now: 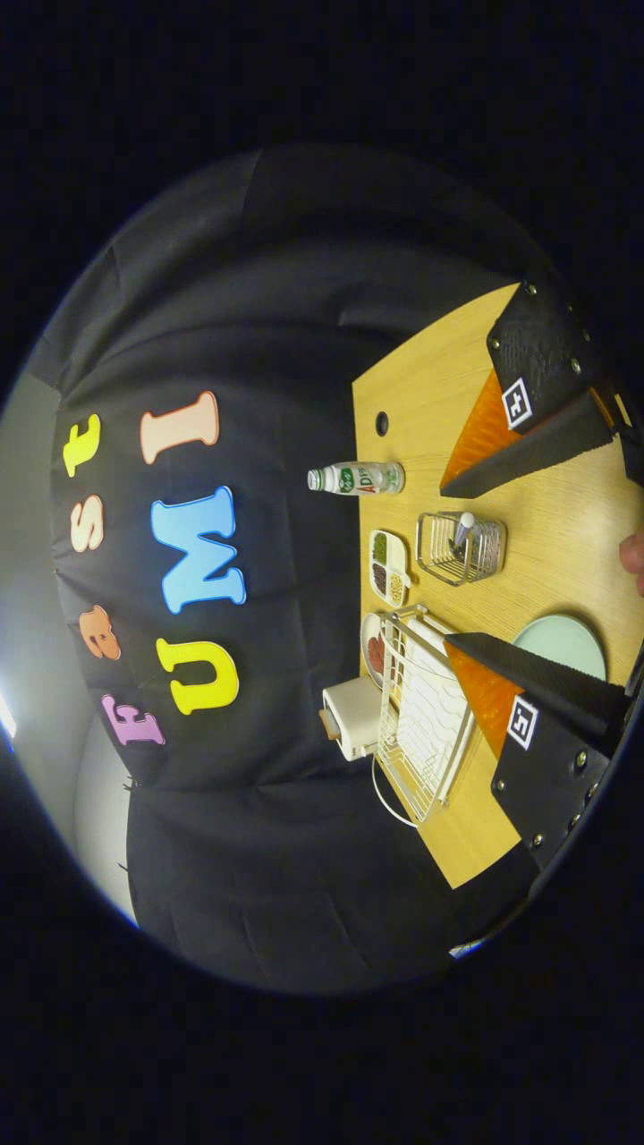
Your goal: Take the plate from the dish rack, then take the spoon from the basket and place it into the plate.
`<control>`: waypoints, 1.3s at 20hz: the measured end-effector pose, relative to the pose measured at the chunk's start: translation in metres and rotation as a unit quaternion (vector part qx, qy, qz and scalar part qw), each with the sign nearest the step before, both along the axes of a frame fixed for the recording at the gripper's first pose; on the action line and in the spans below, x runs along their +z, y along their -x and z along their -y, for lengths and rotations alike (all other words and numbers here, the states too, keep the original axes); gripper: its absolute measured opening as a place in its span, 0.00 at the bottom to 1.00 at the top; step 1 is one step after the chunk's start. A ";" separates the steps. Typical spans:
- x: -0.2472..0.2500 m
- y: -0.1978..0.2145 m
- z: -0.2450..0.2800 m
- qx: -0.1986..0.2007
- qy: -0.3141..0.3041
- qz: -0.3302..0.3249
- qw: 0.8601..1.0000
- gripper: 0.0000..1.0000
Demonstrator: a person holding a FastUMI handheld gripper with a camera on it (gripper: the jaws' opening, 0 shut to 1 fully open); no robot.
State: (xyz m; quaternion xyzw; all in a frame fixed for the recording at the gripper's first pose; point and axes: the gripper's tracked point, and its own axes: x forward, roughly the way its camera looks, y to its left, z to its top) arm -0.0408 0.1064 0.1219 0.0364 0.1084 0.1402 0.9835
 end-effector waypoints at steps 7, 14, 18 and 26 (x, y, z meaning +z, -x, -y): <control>0.007 -0.041 0.015 -0.030 0.016 0.116 0.993 0.93; -0.052 -0.091 0.014 -0.071 0.010 0.122 0.990 0.86; -0.068 -0.111 0.008 -0.067 0.008 0.122 0.990 0.63; -0.081 -0.121 -0.005 -0.060 0.002 0.116 0.991 0.45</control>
